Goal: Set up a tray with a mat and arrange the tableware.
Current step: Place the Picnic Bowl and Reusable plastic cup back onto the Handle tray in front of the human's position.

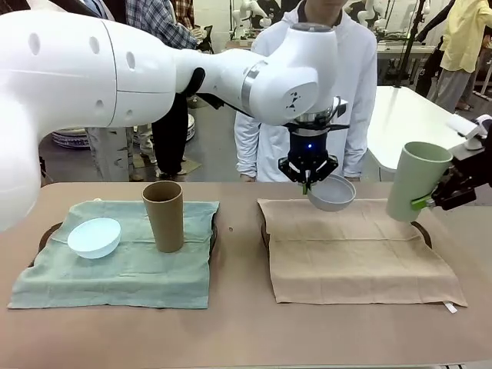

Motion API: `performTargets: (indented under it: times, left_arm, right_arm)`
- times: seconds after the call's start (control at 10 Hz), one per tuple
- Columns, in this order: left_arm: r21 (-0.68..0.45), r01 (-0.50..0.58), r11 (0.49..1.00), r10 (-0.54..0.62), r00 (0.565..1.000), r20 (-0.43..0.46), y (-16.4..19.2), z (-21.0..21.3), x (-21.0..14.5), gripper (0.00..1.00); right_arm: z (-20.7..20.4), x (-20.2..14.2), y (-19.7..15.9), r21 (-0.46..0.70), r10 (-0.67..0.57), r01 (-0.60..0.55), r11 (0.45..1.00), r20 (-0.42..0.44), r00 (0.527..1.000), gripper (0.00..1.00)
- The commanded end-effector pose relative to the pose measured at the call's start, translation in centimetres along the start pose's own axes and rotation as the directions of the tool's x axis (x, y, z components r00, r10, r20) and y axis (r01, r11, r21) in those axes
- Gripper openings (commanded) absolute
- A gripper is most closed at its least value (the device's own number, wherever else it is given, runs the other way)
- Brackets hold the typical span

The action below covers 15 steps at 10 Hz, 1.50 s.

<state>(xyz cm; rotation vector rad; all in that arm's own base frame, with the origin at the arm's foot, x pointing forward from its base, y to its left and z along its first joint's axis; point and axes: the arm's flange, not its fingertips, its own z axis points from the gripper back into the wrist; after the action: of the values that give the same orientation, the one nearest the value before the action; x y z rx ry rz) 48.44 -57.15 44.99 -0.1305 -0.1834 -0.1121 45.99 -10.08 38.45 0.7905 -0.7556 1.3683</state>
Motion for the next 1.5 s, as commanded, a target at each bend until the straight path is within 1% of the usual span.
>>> performTargets:
  times: [0.0, 0.1, 0.3, 0.6, 0.9, 1.2, 1.4]
  left_arm:
    - [-0.029, 0.020, 0.999, -0.020, 1.000, 0.003, 0.4, -1.6, -0.4, 0.04]
    - [-0.030, 0.034, 0.999, -0.034, 0.999, -0.002, 0.7, -2.4, -0.8, 0.04]
    - [-0.044, 0.043, 0.998, -0.043, 0.999, 0.001, 1.3, -4.1, -0.8, 0.04]
    - [-0.034, 0.045, 0.998, -0.045, 0.999, -0.015, 1.9, -5.7, -0.9, 0.04]
    - [-0.034, 0.045, 0.998, -0.046, 0.999, -0.028, 1.8, -6.7, -0.8, 0.04]
    - [-0.055, 0.023, 0.998, -0.027, 0.997, -0.072, 2.1, -8.0, -0.8, 0.04]
    - [-0.064, 0.014, 0.998, -0.019, 0.997, -0.081, 2.2, -8.5, -0.8, 0.04]
  right_arm:
    - [-1.8, 0.1, -0.5, -0.008, 0.005, -0.005, 1.000, -0.027, 1.000, 0.81]
    - [-3.0, -0.1, -0.5, 0.006, -0.007, 0.008, 1.000, -0.047, 0.999, 0.81]
    - [-4.1, -1.0, -1.1, 0.004, -0.016, 0.016, 1.000, -0.070, 0.997, 0.81]
    - [-5.9, -2.8, -1.2, 0.007, 0.015, -0.015, 1.000, -0.055, 0.998, 0.81]
    - [-6.5, -4.1, -2.1, -0.025, 0.052, -0.053, 0.998, -0.039, 0.998, 0.81]
    - [-7.3, -5.0, -3.0, -0.036, 0.062, -0.064, 0.997, -0.036, 0.997, 0.81]
    - [-8.0, -5.3, -3.3, -0.027, 0.066, -0.067, 0.997, -0.037, 0.997, 0.81]
